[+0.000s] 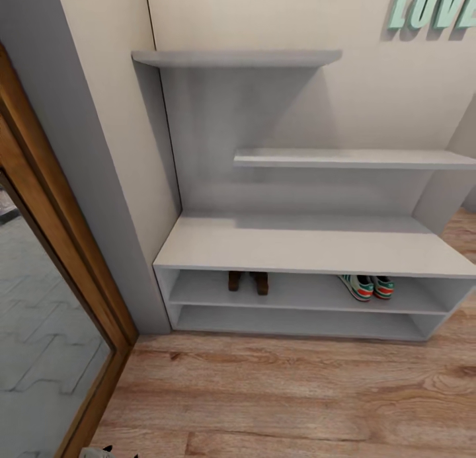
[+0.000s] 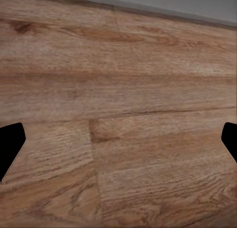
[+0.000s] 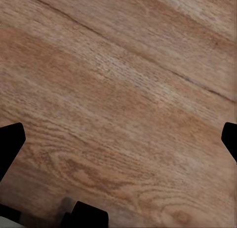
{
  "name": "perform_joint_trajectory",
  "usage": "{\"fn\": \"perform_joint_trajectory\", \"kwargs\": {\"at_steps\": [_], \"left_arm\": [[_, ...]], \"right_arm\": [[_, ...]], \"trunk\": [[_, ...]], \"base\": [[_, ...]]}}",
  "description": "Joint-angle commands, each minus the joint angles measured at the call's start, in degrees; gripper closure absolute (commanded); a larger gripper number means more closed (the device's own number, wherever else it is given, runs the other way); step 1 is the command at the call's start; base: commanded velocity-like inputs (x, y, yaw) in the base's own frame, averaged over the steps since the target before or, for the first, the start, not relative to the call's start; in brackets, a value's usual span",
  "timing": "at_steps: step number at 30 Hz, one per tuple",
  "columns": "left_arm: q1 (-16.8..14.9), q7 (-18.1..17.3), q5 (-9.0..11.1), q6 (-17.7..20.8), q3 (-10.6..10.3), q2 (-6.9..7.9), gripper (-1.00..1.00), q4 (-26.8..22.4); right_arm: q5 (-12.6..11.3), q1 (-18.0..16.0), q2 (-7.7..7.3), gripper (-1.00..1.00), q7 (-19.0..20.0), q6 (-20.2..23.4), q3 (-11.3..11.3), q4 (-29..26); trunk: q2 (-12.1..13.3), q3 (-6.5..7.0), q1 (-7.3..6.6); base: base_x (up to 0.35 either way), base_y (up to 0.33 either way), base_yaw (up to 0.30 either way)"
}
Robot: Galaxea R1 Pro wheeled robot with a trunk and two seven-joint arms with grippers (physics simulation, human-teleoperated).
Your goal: Pick up the two gym shoes and the two sandals from the corridor floor and place them onto the hallstand (shoe rack) in the corridor, making sure they are on the rack and not on the floor. Arrange them so the two gym shoes are next to each other and the two sandals are next to each other.
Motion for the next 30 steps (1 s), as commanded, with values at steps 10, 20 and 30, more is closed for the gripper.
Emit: {"fn": "perform_joint_trajectory", "kwargs": {"at_steps": [10,20,30], "left_arm": [[-0.1,0.9,-0.5,-0.3,0.5,-0.09,-1.00,0.1],[-0.1,1.0,-0.6,-0.4,0.5,-0.08,-1.00,2.1],[0.1,1.0,-0.6,-0.5,0.5,0.03,-1.00,3.4]], "right_arm": [[0.6,0.0,0.00,-1.00,-0.2,-0.2,-0.5,0.1],[0.6,0.0,0.00,-1.00,-0.2,-0.2,-0.5,0.1],[0.6,0.0,0.00,-1.00,-0.2,-0.2,-0.4,0.1]], "trunk": [[3.6,1.58,-1.99],[3.6,1.58,-1.99],[3.6,1.58,-1.99]], "base": [[0.000,0.000,0.000],[0.000,0.000,0.000],[0.000,0.000,0.000]]}}
